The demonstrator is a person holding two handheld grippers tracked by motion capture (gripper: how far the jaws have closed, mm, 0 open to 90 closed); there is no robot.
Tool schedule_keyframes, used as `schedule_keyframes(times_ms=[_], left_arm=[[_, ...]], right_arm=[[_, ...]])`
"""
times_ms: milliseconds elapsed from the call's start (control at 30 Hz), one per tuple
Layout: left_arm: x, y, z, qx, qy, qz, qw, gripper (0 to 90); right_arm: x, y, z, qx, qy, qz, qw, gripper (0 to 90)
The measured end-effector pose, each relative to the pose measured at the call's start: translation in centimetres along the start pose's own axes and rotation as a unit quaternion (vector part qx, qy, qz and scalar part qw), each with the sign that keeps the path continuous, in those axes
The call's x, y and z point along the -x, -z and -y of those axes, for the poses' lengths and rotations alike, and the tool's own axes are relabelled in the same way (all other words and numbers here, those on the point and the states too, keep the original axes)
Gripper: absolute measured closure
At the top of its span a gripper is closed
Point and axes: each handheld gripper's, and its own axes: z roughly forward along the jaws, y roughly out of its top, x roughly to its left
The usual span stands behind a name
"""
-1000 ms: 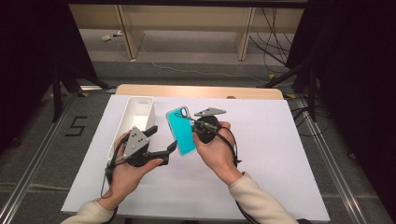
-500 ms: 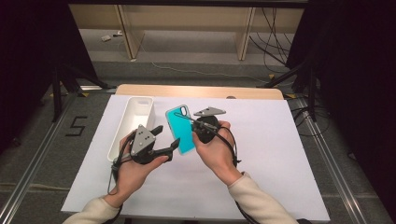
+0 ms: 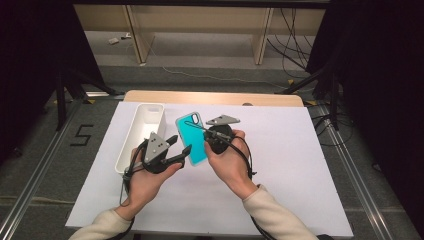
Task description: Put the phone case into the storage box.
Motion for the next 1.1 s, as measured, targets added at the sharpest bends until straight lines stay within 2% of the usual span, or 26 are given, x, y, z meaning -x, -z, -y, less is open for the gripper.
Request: schedule_keyframes(times_ms=[33,300,333,367,533,600,633,700,867,967,1033,1100], left_arm=[[0.0,-0.03,0.01,-0.002,0.0,-0.003,1.0,46.5],[-0.1,-0.27,-0.02,-0.006,0.009,-0.009,0.9999,52.7],[-0.07,-0.27,-0.03,-0.007,0.007,-0.01,0.9999,53.3],[-0.06,-0.29,-0.04,-0.009,0.007,-0.01,0.9999,53.9],[-0.03,-0.34,-0.07,-0.012,0.009,-0.012,0.9998,57.4],[-0.05,-0.39,-0.07,-0.011,0.009,-0.01,0.9999,59.2],[-0.05,-0.4,-0.08,-0.01,0.009,-0.01,0.9999,60.0],[-0.05,-0.42,-0.1,-0.01,0.009,-0.01,0.9999,60.8],[-0.09,-0.41,-0.12,-0.011,0.008,-0.012,0.9998,62.6],[-0.15,-0.39,-0.11,-0.011,0.011,-0.013,0.9998,63.6],[-0.19,-0.39,-0.1,-0.011,0.013,-0.014,0.9998,64.3],[-0.24,-0.39,-0.11,-0.01,0.016,-0.015,0.9997,64.9]], right_arm=[[0.11,-0.08,0.04,0.003,0.011,0.002,0.9999,89.3],[0.01,-0.05,0.05,0.009,0.008,0.004,0.9999,89.3],[0.22,-0.13,0.05,0.014,0.025,0.005,0.9996,89.3],[0.24,-0.13,0.06,0.016,0.028,0.005,0.9995,89.3],[-0.2,-0.01,0.1,0.007,0.002,0.004,1.0,89.3],[-0.01,-0.2,0.14,0.016,0.019,0.007,0.9997,89.3],[-0.01,-0.23,0.13,0.017,0.02,0.008,0.9996,89.3],[-0.15,-0.13,0.14,0.013,0.012,0.007,0.9998,89.3],[-0.15,-0.12,0.15,0.015,0.013,0.007,0.9998,89.3],[-0.02,-0.19,0.15,0.022,0.024,0.007,0.9994,89.2],[-0.24,-0.06,0.15,0.017,0.01,0.006,0.9998,89.2],[-0.27,-0.06,0.15,0.017,0.011,0.007,0.9998,89.2]])
